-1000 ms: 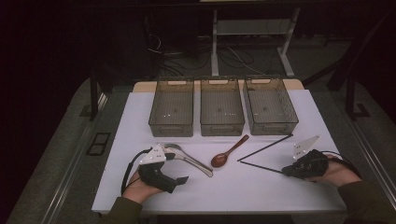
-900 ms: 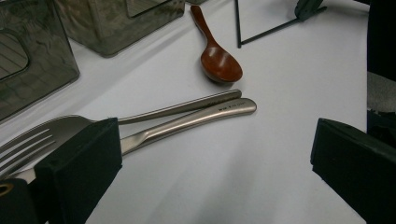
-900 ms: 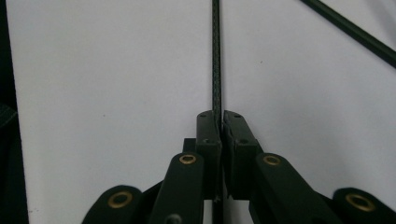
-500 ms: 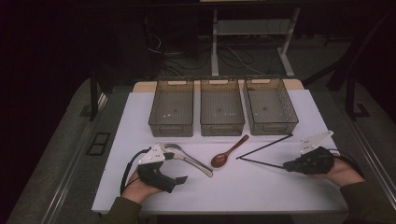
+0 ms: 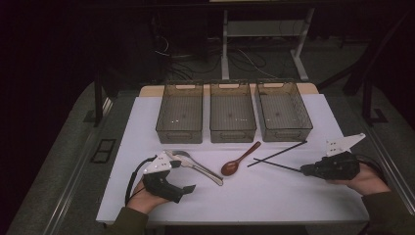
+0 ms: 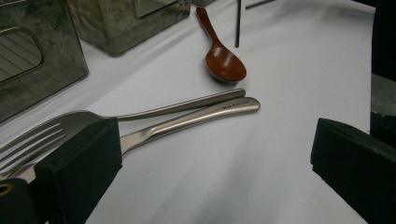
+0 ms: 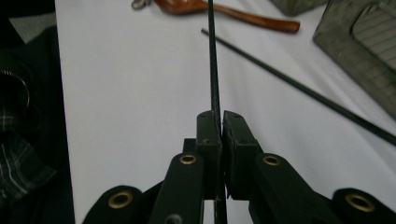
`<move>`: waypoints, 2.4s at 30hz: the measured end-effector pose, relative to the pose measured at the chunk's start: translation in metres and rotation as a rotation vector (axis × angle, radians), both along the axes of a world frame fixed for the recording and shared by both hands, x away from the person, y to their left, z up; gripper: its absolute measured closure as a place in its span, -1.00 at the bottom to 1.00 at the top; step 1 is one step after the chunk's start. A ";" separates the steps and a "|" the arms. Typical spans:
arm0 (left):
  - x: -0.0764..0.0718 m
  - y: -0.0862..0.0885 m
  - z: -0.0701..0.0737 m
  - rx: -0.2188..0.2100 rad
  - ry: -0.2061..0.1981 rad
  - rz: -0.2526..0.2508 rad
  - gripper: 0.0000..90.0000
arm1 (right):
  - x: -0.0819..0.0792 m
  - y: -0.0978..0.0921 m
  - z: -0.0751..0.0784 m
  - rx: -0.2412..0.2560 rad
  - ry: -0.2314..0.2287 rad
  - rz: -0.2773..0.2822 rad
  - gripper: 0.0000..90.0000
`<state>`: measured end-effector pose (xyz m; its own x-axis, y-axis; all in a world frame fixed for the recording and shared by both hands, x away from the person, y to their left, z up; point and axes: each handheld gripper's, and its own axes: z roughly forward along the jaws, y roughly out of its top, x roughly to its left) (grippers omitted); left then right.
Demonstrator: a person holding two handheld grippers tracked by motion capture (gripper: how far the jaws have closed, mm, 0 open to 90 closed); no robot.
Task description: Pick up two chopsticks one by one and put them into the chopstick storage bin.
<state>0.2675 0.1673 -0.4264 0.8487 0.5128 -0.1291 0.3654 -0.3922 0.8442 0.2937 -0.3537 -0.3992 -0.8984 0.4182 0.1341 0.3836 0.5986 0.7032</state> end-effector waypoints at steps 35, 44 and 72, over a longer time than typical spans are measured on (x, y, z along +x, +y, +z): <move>0.003 0.000 -0.002 -0.015 -0.019 0.001 -0.98 | 0.060 0.142 0.058 0.065 -0.110 -0.235 0.88; 0.001 -0.004 -0.004 -0.020 -0.012 -0.009 -0.98 | 0.083 0.186 0.065 0.069 -0.103 -0.277 0.88; 0.000 -0.004 -0.001 -0.046 -0.018 -0.024 -0.98 | 0.153 0.301 0.059 -0.028 -0.075 -0.366 0.88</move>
<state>0.2671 0.1632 -0.4276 0.8632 0.4861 -0.1365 0.3410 -0.3617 0.8677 0.4465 -0.0523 -0.3404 -0.6956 0.7161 0.0575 0.5236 0.4506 0.7231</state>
